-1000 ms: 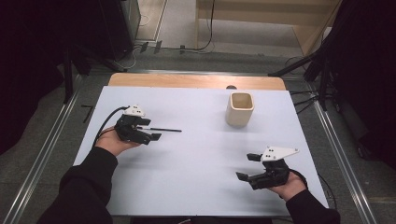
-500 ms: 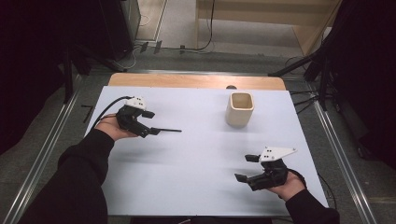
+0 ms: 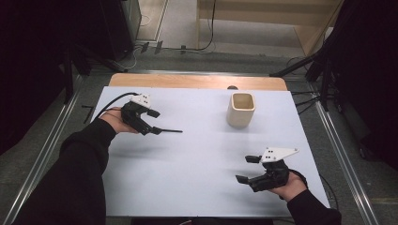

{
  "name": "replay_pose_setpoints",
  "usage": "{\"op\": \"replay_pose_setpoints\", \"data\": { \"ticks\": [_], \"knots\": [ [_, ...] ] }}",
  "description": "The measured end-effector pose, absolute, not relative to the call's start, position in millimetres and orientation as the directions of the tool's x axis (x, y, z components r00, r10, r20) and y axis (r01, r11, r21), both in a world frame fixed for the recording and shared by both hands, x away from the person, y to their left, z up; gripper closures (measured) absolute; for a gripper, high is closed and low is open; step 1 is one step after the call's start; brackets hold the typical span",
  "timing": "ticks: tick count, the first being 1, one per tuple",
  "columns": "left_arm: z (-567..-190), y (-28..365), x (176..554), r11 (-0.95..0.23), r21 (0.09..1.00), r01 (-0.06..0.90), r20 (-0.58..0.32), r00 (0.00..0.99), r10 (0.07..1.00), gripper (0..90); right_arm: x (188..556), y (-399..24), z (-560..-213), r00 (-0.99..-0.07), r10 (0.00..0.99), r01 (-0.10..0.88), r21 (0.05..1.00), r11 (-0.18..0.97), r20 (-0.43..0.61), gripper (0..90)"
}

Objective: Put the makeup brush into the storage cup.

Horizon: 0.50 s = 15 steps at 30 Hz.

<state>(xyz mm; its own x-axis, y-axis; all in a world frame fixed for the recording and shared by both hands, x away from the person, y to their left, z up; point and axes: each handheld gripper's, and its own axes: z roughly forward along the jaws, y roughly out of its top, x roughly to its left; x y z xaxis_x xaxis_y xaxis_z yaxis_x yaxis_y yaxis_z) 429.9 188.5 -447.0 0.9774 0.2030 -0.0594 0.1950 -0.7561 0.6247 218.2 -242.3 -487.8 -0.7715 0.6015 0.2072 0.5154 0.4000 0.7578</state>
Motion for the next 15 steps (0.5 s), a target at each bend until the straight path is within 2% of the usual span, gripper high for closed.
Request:
{"op": "replay_pose_setpoints", "data": {
  "ticks": [3, 6, 15],
  "knots": [
    [-446, 187, 431, -0.781, 0.596, 0.187, -0.042, 0.979, 0.202, 25.2, 219, -242, -489, -0.775, 0.599, 0.512, 0.757, 0.405, 0.203, 18.6],
    [-438, 183, 429, -0.817, 0.562, 0.131, 0.011, 0.986, 0.165, 26.2, 219, -240, -489, -0.776, 0.597, 0.516, 0.747, 0.419, 0.201, 18.6],
    [-427, 177, 433, -0.886, 0.452, 0.105, 0.047, 0.989, 0.141, 27.4, 217, -239, -490, -0.783, 0.591, 0.512, 0.739, 0.438, 0.192, 18.2]
  ]
}}
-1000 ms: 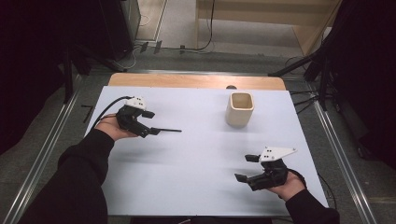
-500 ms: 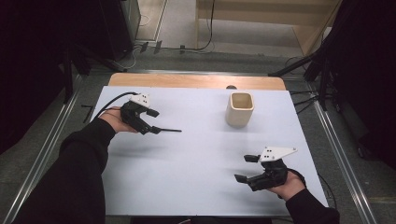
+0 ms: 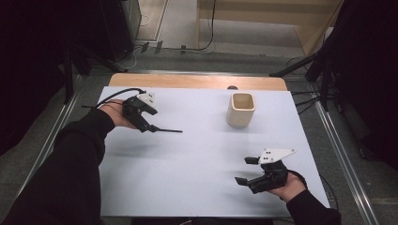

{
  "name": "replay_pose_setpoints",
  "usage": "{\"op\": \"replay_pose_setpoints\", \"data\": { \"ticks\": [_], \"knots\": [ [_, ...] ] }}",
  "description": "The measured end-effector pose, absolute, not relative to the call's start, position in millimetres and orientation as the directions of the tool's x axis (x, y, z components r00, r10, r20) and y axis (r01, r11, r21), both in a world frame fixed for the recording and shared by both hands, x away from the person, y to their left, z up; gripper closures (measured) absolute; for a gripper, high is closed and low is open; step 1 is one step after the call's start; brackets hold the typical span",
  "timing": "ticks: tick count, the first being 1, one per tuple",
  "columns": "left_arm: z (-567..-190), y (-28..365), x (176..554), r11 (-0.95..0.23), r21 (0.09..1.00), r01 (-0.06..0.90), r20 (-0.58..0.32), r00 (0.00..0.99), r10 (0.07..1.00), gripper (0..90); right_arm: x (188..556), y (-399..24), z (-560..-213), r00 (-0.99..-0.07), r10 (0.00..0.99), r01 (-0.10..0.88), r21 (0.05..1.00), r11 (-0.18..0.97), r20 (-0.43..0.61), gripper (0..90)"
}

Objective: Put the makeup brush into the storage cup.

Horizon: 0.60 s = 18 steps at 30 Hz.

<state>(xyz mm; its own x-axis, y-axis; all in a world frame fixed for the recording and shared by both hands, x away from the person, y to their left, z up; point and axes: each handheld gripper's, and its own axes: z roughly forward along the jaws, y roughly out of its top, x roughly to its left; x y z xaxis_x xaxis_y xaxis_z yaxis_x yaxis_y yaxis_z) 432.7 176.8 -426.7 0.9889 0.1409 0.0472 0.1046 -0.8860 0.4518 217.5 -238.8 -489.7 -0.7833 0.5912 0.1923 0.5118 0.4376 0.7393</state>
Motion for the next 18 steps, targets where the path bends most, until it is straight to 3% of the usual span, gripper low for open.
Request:
{"op": "replay_pose_setpoints", "data": {
  "ticks": [10, 18],
  "knots": [
    [-426, 157, 439, -0.954, 0.298, 0.018, 0.063, 0.997, 0.039, 28.3, 217, -235, -491, -0.791, 0.582, 0.509, 0.731, 0.454, 0.189, 18.1],
    [-426, 145, 443, -0.972, 0.236, -0.019, 0.049, 0.999, -0.007, 28.9, 217, -234, -492, -0.798, 0.573, 0.504, 0.727, 0.467, 0.185, 18.1]
  ]
}}
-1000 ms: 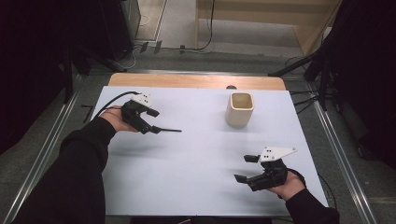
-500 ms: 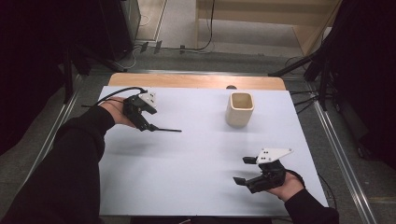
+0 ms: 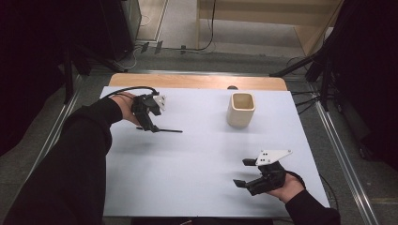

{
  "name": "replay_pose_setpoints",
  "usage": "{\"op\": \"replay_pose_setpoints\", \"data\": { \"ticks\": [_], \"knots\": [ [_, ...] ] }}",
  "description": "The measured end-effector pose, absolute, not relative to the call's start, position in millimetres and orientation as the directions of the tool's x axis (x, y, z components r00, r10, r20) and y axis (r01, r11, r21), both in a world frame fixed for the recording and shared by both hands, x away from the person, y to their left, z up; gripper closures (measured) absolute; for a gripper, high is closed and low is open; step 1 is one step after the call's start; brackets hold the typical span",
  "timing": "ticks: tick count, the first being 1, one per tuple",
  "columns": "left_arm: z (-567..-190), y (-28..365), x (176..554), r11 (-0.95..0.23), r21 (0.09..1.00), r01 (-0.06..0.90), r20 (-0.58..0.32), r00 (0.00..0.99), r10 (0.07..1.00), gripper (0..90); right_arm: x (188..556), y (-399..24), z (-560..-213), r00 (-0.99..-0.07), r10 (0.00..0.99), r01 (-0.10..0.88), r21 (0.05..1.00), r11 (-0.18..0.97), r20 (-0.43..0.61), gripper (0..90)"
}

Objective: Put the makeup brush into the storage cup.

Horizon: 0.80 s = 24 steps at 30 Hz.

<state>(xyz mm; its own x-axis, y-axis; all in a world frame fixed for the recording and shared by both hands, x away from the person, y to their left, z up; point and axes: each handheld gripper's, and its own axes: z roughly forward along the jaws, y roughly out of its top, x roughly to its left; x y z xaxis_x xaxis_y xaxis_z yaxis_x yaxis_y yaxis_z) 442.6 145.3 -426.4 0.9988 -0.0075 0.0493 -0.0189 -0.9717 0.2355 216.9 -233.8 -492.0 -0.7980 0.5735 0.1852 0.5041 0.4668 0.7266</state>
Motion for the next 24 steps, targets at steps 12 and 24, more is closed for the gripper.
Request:
{"op": "replay_pose_setpoints", "data": {
  "ticks": [12, 24],
  "knots": [
    [-443, 140, 447, -0.978, 0.206, -0.018, 0.031, 0.999, -0.012, 29.5, 217, -234, -492, -0.798, 0.575, 0.505, 0.723, 0.472, 0.182, 18.1],
    [-461, 138, 449, -0.984, 0.18, -0.009, 0.021, 1.0, -0.005, 29.6, 217, -233, -493, -0.797, 0.576, 0.509, 0.716, 0.479, 0.181, 18.1]
  ]
}}
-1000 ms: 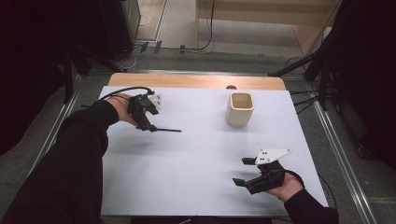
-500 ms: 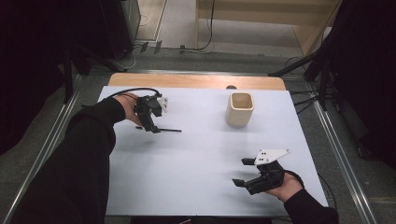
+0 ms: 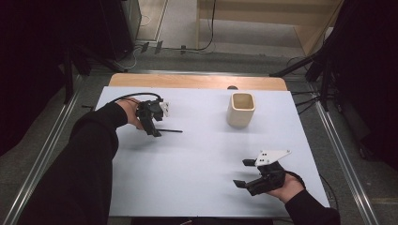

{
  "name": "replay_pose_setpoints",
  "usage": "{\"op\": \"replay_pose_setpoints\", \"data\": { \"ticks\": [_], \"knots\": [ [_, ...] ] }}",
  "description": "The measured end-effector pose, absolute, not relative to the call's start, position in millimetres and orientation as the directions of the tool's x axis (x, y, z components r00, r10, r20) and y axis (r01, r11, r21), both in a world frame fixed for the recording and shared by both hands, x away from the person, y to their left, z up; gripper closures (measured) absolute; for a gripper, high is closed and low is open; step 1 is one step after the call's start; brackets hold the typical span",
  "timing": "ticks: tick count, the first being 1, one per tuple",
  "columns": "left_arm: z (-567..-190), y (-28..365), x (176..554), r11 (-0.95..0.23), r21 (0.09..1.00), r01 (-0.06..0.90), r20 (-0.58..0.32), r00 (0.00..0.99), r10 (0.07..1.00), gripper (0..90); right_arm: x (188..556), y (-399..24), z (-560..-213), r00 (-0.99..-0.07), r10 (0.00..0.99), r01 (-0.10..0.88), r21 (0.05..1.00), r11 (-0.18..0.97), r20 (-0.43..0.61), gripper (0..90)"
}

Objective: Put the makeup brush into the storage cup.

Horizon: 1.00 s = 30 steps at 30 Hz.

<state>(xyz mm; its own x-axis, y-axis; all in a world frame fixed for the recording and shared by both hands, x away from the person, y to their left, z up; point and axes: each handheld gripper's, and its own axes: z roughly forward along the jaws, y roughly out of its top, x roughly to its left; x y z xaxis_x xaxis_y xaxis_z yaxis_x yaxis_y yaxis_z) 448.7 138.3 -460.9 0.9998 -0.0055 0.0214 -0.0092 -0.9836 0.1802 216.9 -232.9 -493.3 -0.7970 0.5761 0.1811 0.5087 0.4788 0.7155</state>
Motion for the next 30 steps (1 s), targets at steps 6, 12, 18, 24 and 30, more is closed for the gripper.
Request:
{"op": "replay_pose_setpoints", "data": {
  "ticks": [6, 12, 18, 24, 30],
  "knots": [
    [-477, 136, 446, -0.987, 0.156, -0.027, 0.019, 1.0, -0.024, 31.3, 217, -233, -493, -0.797, 0.577, 0.51, 0.714, 0.481, 0.181, 18.1],
    [-480, 134, 448, -0.992, 0.129, -0.012, 0.008, 1.0, -0.011, 33.3, 217, -232, -494, -0.799, 0.574, 0.508, 0.709, 0.489, 0.177, 18.1],
    [-479, 131, 452, -0.993, 0.115, 0.001, 0.005, 1.0, 0.002, 37.1, 217, -232, -494, -0.799, 0.575, 0.509, 0.707, 0.491, 0.176, 18.1],
    [-477, 131, 446, -0.993, 0.117, -0.03, 0.015, 0.999, -0.028, 49.7, 216, -232, -494, -0.8, 0.575, 0.506, 0.709, 0.491, 0.172, 18.1],
    [-475, 129, 445, -0.994, 0.101, -0.051, 0.007, 0.999, -0.05, 74.4, 216, -231, -494, -0.8, 0.575, 0.508, 0.706, 0.494, 0.174, 18.1]
  ]
}}
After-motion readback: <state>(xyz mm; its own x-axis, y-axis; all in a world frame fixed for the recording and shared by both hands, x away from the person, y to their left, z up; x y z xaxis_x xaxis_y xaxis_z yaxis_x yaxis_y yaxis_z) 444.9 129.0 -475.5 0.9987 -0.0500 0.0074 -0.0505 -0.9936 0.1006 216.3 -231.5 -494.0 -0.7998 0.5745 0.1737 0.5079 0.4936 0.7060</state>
